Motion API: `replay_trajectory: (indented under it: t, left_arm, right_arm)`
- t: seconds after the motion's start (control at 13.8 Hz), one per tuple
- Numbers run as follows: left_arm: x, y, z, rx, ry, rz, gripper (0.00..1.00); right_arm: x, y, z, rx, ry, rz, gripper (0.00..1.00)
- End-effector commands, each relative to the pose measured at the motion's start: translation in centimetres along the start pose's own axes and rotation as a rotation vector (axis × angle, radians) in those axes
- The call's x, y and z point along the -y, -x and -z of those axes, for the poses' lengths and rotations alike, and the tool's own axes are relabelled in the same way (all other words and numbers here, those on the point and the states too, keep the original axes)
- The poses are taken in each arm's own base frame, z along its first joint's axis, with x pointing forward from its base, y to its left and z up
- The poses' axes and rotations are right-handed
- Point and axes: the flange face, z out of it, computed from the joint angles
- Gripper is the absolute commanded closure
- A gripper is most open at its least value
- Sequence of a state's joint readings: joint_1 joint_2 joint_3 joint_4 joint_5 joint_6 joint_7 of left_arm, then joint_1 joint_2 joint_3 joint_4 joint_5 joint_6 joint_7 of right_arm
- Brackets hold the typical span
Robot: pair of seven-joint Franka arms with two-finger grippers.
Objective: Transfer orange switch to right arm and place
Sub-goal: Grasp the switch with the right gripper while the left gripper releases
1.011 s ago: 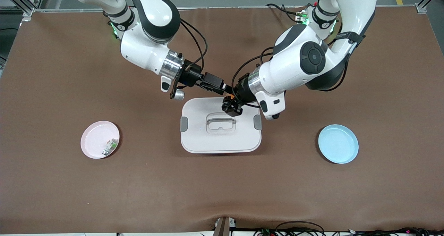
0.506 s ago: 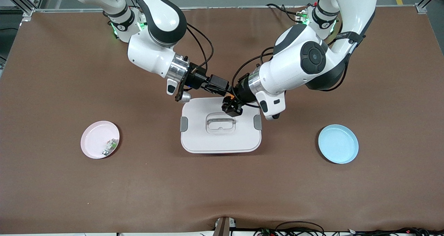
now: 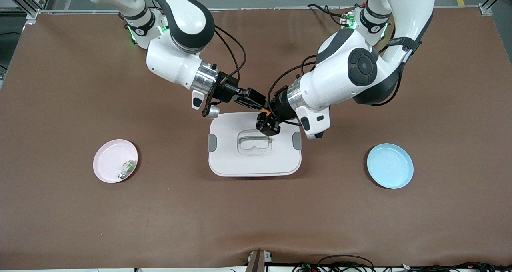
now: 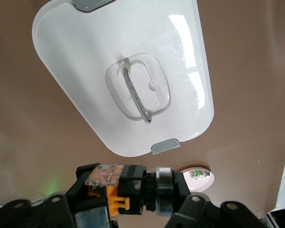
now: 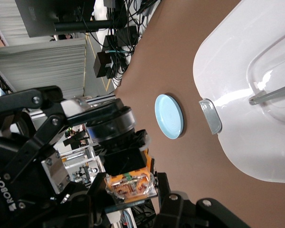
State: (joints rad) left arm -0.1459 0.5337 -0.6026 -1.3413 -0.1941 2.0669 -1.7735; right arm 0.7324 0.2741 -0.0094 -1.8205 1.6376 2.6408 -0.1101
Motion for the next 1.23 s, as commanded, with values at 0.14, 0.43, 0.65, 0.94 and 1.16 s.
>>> replay_trajectory:
  t: [0.14,0.43,0.65,0.94,1.16]
  left_arm:
    - [-0.4,0.2,0.0,0.02,0.001,0.01,0.96]
    - [-0.4,0.3,0.1,0.017,0.003,0.005,0.0]
    - [-0.4,0.3,0.2,0.016,0.004,0.004,0.0]
    - [-0.4,0.2,0.8,0.014,0.012,0.006,0.0]
    - [-0.3,0.2,2.5,0.002,0.028,0.025,0.0]
  right_arm:
    - [0.5,0.2,-0.4,0.003,-0.014,0.025,1.0]
    - [0.5,0.2,-0.4,0.003,-0.014,0.025,1.0]
    - [0.5,0.1,-0.3,0.0,-0.014,0.024,1.0]
    - [0.5,0.1,-0.2,-0.002,-0.014,0.024,1.0]
    - [0.5,-0.3,0.3,-0.008,-0.007,0.049,1.0]
